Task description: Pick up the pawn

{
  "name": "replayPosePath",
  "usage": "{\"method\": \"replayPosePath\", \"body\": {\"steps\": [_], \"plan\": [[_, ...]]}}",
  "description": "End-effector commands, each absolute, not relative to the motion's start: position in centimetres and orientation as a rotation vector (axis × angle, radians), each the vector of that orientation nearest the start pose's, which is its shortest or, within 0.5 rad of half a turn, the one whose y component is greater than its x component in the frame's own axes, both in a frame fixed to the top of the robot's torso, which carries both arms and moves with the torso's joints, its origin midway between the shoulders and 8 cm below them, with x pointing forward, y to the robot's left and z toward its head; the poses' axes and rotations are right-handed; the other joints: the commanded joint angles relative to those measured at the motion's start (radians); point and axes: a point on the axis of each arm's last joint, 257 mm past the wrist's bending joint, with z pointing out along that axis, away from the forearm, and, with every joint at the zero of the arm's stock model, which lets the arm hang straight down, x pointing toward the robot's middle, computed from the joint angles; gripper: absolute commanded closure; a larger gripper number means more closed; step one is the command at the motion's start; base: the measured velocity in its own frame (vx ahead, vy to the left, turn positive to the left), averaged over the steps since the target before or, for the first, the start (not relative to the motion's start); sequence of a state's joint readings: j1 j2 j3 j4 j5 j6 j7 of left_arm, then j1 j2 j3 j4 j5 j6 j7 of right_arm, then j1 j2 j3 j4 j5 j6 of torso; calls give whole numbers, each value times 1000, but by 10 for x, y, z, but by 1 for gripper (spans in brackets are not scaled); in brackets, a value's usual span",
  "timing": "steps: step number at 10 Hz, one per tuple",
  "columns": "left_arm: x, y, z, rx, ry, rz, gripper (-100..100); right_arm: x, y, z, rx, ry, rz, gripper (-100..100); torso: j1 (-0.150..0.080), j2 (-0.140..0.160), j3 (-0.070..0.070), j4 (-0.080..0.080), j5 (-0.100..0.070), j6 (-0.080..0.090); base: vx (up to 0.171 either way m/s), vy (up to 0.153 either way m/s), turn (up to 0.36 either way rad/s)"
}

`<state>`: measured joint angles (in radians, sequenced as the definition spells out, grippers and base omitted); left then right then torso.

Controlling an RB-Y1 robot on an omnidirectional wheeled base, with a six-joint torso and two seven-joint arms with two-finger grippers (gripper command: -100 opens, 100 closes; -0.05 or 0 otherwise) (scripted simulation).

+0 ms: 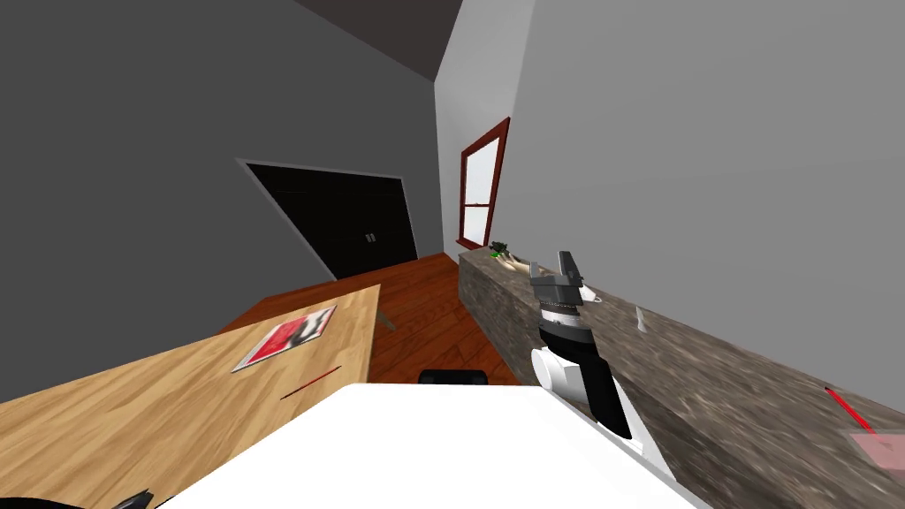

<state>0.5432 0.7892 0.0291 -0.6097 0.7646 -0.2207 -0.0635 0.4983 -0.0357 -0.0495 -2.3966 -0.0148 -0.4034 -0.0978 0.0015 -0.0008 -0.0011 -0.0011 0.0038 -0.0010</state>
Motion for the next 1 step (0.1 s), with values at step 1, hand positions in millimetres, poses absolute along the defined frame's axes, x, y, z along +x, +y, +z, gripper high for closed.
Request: {"method": "replayPosePath", "body": {"steps": [1], "plan": [[-29, 770, -447, -1885, 1257, 216, 0, 333, -288, 60, 652, 591, 1362, 0, 0, 0, 0, 0, 0, 0, 0, 0, 0]]}}
